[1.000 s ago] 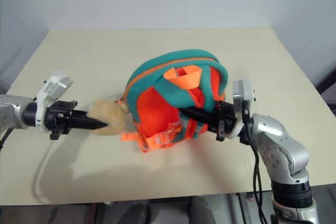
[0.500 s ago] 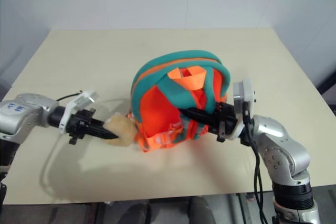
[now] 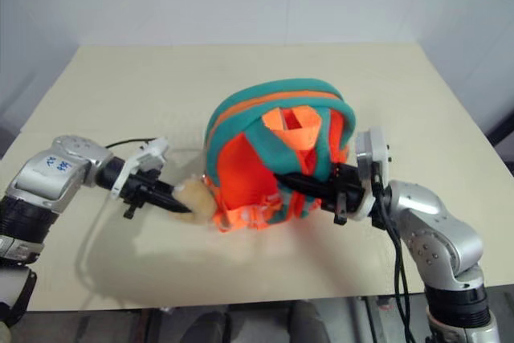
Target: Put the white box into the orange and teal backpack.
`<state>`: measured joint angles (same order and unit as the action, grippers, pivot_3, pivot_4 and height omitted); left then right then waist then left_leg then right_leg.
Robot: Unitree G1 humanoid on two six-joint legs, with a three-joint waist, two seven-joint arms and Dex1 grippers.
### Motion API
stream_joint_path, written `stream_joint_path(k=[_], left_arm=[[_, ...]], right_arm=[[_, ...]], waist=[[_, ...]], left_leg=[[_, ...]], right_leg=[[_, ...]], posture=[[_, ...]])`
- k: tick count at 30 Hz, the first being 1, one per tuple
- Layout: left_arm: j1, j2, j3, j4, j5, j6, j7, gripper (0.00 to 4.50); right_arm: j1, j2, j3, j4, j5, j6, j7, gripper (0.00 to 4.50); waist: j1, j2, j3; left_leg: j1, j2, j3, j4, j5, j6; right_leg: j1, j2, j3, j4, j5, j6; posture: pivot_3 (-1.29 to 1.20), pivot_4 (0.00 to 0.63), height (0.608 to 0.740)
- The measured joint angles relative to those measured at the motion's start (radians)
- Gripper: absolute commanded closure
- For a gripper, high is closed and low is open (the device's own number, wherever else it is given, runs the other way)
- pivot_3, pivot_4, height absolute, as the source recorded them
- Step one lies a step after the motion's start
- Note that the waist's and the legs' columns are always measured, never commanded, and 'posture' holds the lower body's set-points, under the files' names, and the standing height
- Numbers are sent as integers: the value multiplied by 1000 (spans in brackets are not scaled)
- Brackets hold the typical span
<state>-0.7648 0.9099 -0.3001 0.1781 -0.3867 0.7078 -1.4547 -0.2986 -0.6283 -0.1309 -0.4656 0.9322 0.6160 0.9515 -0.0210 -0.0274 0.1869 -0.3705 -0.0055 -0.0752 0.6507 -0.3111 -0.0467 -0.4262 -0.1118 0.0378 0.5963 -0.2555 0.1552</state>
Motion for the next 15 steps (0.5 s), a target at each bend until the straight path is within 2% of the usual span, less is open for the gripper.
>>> stream_joint_path(k=[9,10,11,15], left_arm=[[-16,-9,130,14,-38,30,15,196],[-16,-9,139,14,-41,32,15,0],[-16,-8,147,14,-43,32,14,0],[-14,-1,176,16,-49,33,8,0]], right_arm=[[1,-104,-12,-20,39,32,34,686],[-1,-114,-16,-20,40,34,43,344],[-2,-127,-24,-19,40,36,57,49],[-13,-200,-40,3,28,34,127,49]], waist=[[0,0,0],[-1,0,0],[-1,0,0],[-2,0,0]], left_leg=[[0,0,0,0,0,0],[0,0,0,0,0,0],[0,0,0,0,0,0],[0,0,0,0,0,1]], right_leg=[[0,0,0,-1,0,0],[0,0,0,-1,0,0],[0,0,0,-1,0,0],[0,0,0,-1,0,0]], posture=[[0,150,740],[0,150,740],[0,150,740],[0,150,740]])
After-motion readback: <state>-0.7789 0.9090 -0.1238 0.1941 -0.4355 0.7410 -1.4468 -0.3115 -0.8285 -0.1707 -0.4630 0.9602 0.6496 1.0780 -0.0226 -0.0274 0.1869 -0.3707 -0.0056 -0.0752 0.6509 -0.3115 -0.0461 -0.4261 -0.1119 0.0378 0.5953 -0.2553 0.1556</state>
